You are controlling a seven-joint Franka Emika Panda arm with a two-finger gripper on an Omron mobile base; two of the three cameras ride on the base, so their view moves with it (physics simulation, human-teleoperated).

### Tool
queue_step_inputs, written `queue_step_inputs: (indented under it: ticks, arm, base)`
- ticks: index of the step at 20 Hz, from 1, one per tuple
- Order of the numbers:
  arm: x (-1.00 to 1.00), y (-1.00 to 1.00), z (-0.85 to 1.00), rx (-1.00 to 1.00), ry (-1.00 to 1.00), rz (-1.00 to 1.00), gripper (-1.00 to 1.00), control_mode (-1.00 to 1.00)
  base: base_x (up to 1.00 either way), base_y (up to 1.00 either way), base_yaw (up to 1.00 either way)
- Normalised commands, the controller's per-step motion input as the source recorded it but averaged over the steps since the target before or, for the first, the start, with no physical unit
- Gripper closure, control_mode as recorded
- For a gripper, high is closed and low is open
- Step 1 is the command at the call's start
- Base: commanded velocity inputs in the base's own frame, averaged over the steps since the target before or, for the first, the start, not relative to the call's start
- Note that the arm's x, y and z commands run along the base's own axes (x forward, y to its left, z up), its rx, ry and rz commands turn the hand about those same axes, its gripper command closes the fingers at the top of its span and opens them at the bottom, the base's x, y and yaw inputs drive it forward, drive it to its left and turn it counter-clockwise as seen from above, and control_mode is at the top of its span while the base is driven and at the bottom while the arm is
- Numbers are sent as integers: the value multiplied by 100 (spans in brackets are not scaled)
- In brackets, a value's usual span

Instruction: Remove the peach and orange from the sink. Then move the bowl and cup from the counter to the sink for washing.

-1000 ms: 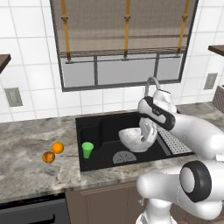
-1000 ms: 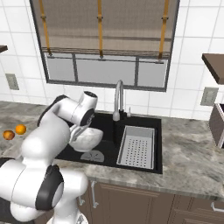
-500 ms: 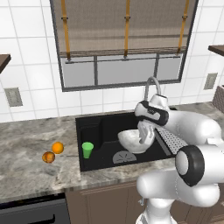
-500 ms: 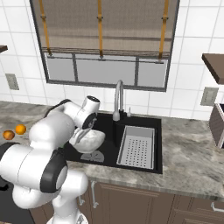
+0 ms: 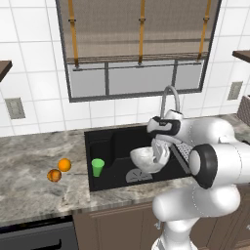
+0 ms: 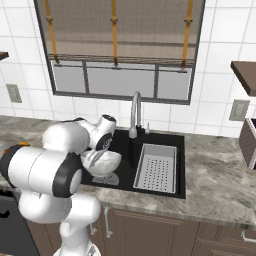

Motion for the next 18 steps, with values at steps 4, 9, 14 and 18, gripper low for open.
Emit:
queue_step_inputs:
  ticks: [4,9,14,18]
  arm:
    - [21,0,-29,0,-2,3,100,-100]
    - [22,0,-28,0,-7,3,100,-100]
    - [23,0,-27,0,-6,3,100,-100]
    - [22,0,-29,0,-3,3,100,-100]
  base:
    - [0,0,0]
    - [0,0,0]
    - [0,0,0]
    - [0,0,0]
